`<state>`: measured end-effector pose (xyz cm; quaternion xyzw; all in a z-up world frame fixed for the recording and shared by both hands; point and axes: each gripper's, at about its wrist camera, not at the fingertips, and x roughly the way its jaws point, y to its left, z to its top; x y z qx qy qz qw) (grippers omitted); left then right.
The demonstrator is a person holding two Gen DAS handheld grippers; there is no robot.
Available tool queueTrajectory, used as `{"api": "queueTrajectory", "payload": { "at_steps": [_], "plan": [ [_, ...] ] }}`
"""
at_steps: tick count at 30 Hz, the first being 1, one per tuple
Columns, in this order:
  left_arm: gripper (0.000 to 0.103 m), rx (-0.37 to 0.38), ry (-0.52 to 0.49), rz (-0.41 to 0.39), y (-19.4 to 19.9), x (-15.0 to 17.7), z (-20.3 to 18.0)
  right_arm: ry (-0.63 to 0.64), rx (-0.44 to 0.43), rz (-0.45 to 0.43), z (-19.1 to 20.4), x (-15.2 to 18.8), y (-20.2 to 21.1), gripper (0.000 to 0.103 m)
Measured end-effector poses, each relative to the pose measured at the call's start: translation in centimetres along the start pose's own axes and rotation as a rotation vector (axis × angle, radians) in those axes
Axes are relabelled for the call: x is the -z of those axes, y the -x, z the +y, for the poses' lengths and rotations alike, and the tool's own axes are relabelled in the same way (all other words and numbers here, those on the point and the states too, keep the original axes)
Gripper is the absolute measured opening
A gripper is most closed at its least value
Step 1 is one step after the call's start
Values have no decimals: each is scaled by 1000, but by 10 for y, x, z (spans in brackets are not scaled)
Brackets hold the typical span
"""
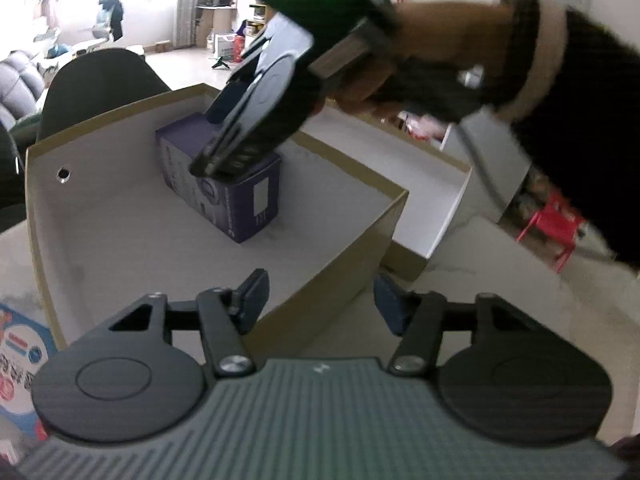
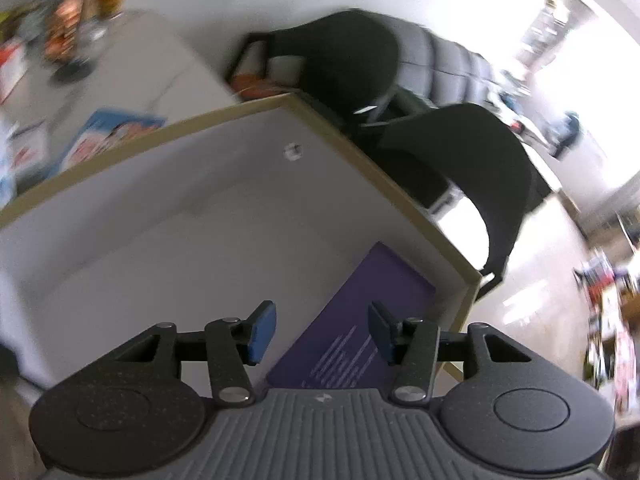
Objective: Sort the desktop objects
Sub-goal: 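Lower the purple box into the beige box and open the right gripper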
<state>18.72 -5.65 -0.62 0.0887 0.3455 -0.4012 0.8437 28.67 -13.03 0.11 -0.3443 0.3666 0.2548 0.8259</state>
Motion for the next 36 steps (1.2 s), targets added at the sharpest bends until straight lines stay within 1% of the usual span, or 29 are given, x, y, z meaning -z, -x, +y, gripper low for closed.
{"api": "queueTrajectory", "payload": {
  "at_steps": [2,4,5,8,10,13,15,18,20,23,29,32,36],
  "plan": [
    [46,-2,-20,7,-4,-1,0,60,-18,24,5,5,3,58],
    [38,-3,-34,12,-8,0,2,120,-21,59,12,10,3,58],
    [37,-7,-43,16,-9,0,2,149,-17,78,17,13,1,58],
    [27,-9,-64,23,-10,0,6,232,16,130,30,20,-12,57],
    [25,-1,-74,22,-9,1,6,278,52,163,39,24,-22,55],
    [23,3,-101,23,-8,3,5,277,83,177,45,25,-31,56],
    [22,4,-123,21,-2,4,3,236,90,182,42,24,-30,56],
    [19,26,-132,18,7,6,4,174,103,212,40,20,-28,52],
    [18,42,-135,14,14,9,7,136,95,220,39,16,-25,48],
    [18,55,-154,13,20,13,8,96,69,203,39,9,-20,48],
    [18,90,-168,15,24,16,6,130,86,136,51,-13,-18,48],
    [18,93,-168,18,30,16,6,188,104,148,63,-26,-35,48],
    [18,89,-160,16,31,16,7,280,169,207,74,-31,-66,47]
  ]
}}
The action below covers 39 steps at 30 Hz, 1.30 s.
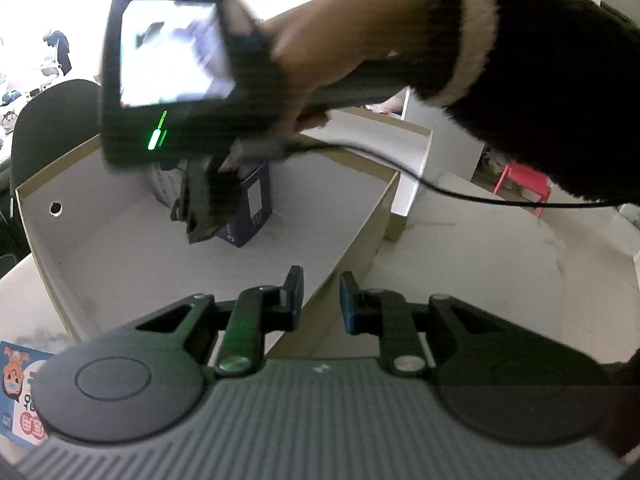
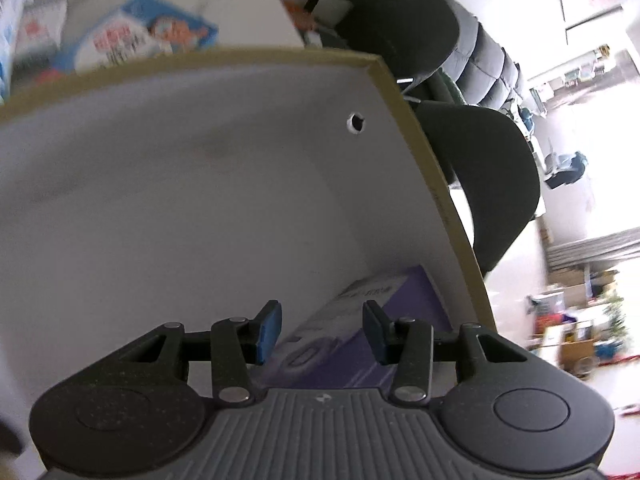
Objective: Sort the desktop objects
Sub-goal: 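Lower the purple box into the beige box and open the right gripper, then raise the right tool out of the beige box and withdraw it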
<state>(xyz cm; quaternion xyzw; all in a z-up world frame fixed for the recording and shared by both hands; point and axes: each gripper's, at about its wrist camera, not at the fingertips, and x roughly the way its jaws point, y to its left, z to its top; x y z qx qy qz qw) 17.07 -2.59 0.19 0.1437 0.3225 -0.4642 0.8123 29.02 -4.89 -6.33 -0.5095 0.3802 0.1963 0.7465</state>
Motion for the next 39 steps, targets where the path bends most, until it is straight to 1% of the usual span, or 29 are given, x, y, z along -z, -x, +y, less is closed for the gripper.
{"api": "queueTrajectory", "payload": {
  "at_steps": [4,7,9,14,16,20,21,26,30,32,34,35,38,39],
  "plan": [
    [18,-1,-1,3,1,-1,0,51,15,60,7,-7,-23,47],
    [18,3,2,2,1,0,1,54,47,99,6,-9,-36,47],
    [19,3,3,0,3,1,1,43,60,106,3,-9,-41,46],
    [21,3,27,-5,6,2,5,-21,46,100,-8,-11,-44,46],
    [24,8,42,-12,6,3,6,-67,28,77,-14,-11,-40,48],
    [28,11,59,-28,8,2,8,-207,-22,4,-33,-7,-21,52],
    [31,9,62,-30,9,1,8,-243,-31,-17,-39,-4,-14,54],
    [34,-10,78,-61,20,1,10,-391,-66,-123,-56,13,25,67],
    [42,-23,114,-105,36,1,12,-492,-89,-193,-55,33,57,73],
    [45,-35,118,-123,43,-1,11,-532,-88,-220,-55,41,73,78],
    [53,-52,115,-139,50,-1,7,-570,-82,-247,-54,50,85,80],
    [55,-58,113,-148,55,-1,5,-588,-81,-261,-52,55,91,82],
    [67,-78,110,-167,61,1,-4,-650,-93,-316,-48,65,107,86],
    [74,-85,111,-172,61,3,-7,-671,-100,-337,-46,67,111,86]
  ]
}}
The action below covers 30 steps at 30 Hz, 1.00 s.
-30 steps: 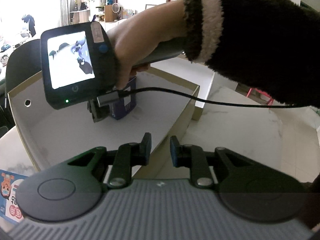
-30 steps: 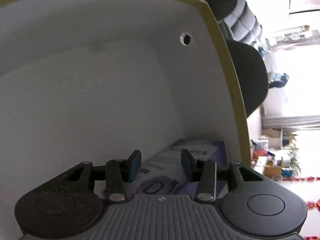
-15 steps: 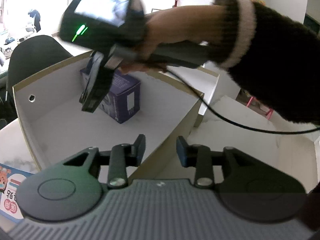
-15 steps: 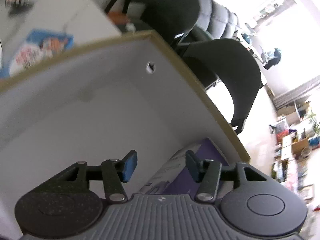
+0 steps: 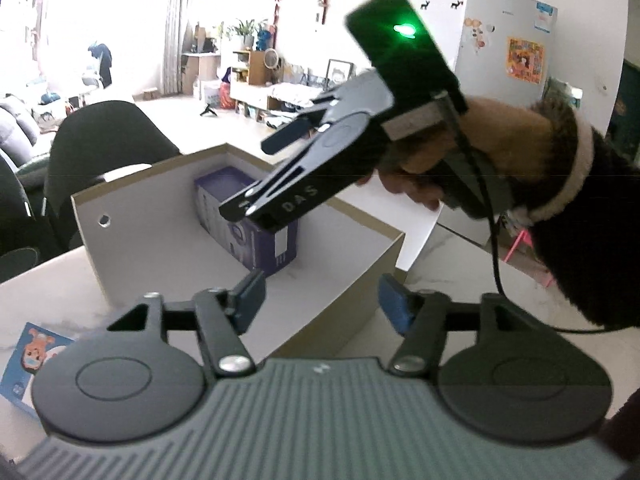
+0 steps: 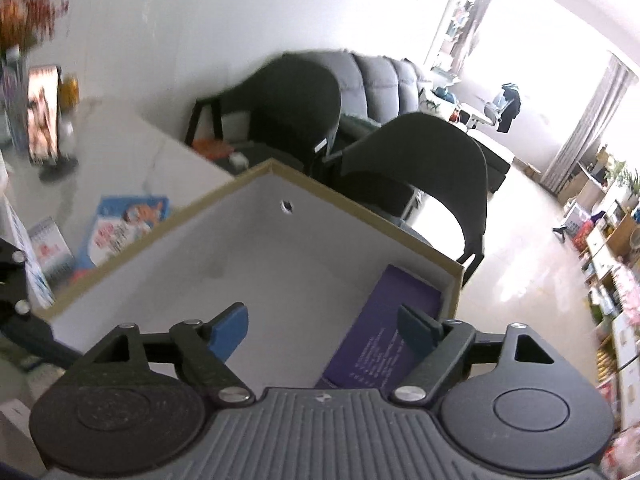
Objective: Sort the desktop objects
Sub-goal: 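Raise the right tool out of the beige box and withdraw it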
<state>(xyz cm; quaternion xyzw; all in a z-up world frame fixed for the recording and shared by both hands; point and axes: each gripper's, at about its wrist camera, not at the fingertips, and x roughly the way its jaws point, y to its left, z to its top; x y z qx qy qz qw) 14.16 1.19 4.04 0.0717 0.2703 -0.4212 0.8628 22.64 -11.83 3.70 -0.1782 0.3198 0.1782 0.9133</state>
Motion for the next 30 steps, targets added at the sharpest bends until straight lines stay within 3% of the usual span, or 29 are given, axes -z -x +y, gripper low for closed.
{"api": "queueTrajectory", "payload": {
  "at_steps": [4,13,18,30],
  "plan": [
    [86,-35,8,-20,10,5,0,-72,-27,-78,4,11,21,92],
    [99,-136,59,-64,38,23,-7,-198,-40,-216,18,31,66,98],
    [102,-185,109,-89,53,31,-5,-261,-26,-284,24,40,87,102],
    [103,-338,155,-105,89,49,-8,-386,-24,-338,40,60,117,102]
  ]
}}
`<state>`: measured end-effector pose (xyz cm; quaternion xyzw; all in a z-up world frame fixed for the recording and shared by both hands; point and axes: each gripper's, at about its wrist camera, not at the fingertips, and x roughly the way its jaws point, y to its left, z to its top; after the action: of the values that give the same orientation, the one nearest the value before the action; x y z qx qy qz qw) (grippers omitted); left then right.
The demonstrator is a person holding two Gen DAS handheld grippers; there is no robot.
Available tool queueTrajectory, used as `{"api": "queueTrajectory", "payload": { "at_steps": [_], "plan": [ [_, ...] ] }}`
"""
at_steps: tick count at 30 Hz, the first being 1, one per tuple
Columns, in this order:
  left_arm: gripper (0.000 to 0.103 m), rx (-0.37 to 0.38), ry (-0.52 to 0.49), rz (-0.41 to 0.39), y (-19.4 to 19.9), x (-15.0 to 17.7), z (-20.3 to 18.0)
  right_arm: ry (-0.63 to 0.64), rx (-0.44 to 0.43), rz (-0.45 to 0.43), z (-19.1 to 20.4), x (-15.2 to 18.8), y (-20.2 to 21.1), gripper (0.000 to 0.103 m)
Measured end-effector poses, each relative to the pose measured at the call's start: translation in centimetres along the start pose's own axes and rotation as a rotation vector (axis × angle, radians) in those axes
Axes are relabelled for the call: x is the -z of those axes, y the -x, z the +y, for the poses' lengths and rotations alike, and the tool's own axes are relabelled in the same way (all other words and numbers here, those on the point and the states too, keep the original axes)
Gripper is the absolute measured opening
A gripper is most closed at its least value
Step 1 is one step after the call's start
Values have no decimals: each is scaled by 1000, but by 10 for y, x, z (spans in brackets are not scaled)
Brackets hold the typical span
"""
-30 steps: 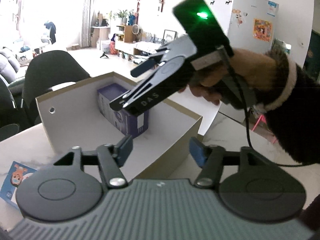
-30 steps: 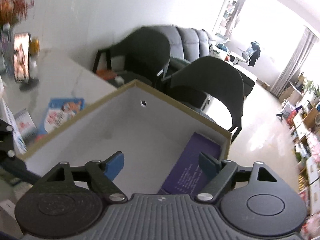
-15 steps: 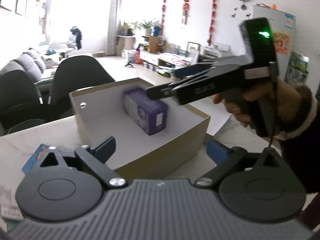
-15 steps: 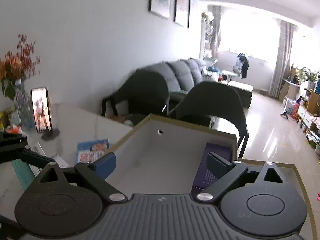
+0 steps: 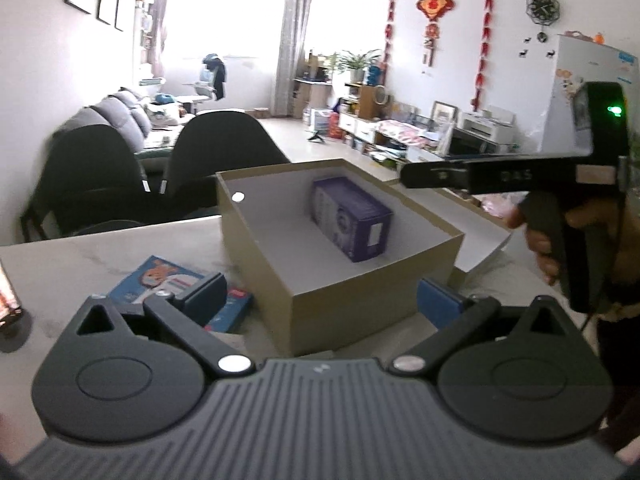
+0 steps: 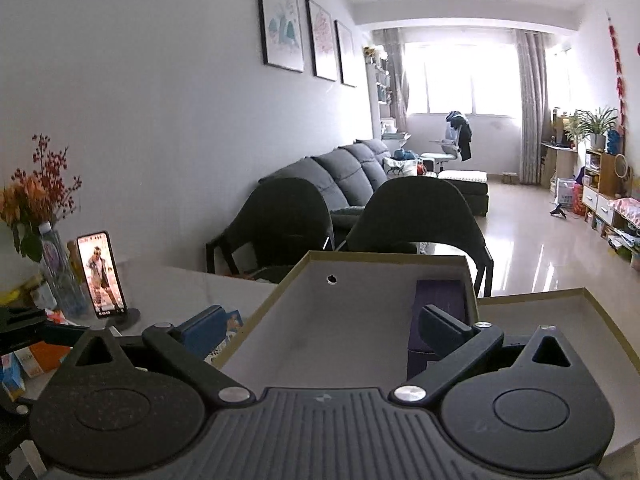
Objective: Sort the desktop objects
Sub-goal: 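Raise the right tool out of the beige box and withdraw it, then move the right tool toward the teal medicine box on the table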
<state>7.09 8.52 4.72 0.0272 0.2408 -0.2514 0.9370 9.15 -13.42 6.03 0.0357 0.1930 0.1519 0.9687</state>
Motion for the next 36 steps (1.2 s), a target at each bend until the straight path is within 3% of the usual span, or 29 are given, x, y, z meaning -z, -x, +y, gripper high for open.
{"api": "queueTrajectory", "payload": {
  "at_steps": [15,23,36],
  "plan": [
    [103,-257,98,78,13,26,41,43,-17,-13,6,17,14,102],
    [103,-319,147,130,12,40,60,34,-30,13,7,25,8,102],
    [103,-256,225,104,22,51,82,106,-390,138,65,54,-3,101]
  ]
}}
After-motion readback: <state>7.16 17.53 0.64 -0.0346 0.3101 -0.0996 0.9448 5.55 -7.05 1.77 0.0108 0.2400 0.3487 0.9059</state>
